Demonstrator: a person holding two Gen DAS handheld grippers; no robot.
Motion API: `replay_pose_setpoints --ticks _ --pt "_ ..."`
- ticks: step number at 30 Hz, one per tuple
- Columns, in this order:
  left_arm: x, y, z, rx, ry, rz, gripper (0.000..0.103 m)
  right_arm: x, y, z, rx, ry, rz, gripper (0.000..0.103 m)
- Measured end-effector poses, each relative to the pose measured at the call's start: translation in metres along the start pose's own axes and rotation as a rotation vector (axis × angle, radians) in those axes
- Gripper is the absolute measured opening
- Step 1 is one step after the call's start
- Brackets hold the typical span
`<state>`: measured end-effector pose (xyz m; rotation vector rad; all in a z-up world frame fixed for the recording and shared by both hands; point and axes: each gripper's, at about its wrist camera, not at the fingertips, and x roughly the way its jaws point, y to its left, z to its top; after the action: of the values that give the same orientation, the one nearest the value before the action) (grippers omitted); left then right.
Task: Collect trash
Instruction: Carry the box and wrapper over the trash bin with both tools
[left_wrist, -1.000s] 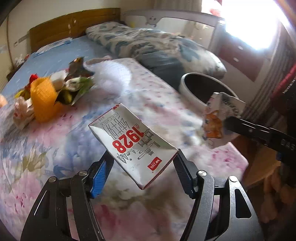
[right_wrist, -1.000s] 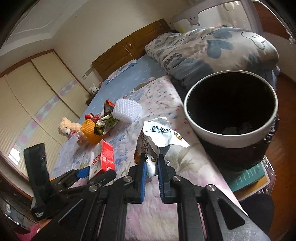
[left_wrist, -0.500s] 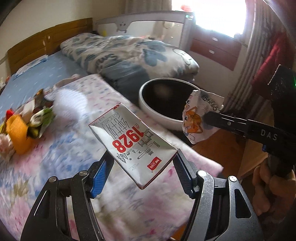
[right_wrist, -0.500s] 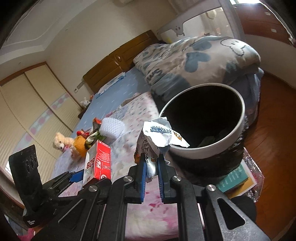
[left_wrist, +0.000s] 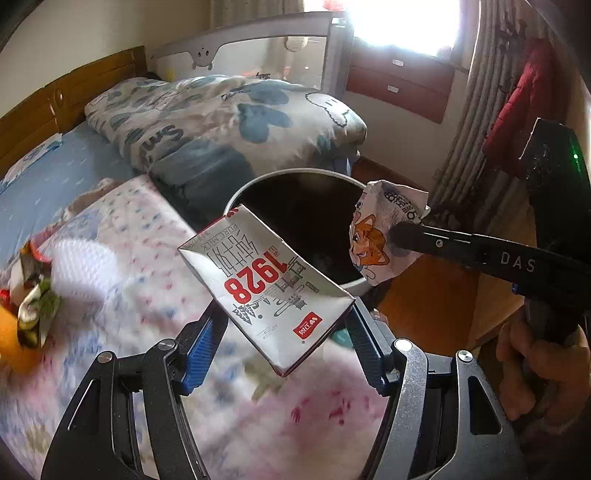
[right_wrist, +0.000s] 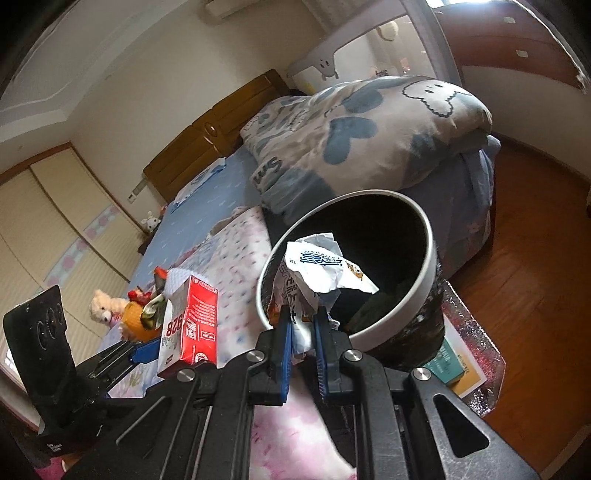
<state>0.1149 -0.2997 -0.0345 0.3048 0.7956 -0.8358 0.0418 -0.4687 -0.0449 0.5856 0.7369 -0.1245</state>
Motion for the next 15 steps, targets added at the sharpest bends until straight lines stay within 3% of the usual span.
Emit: replay_pose_setpoints --ticks 15 --pt "0.061 -0.003 0.038 0.016 0.076 -0.039 0.066 0.023 -0.027 0.028 0.025 0.032 -0.042 0.011"
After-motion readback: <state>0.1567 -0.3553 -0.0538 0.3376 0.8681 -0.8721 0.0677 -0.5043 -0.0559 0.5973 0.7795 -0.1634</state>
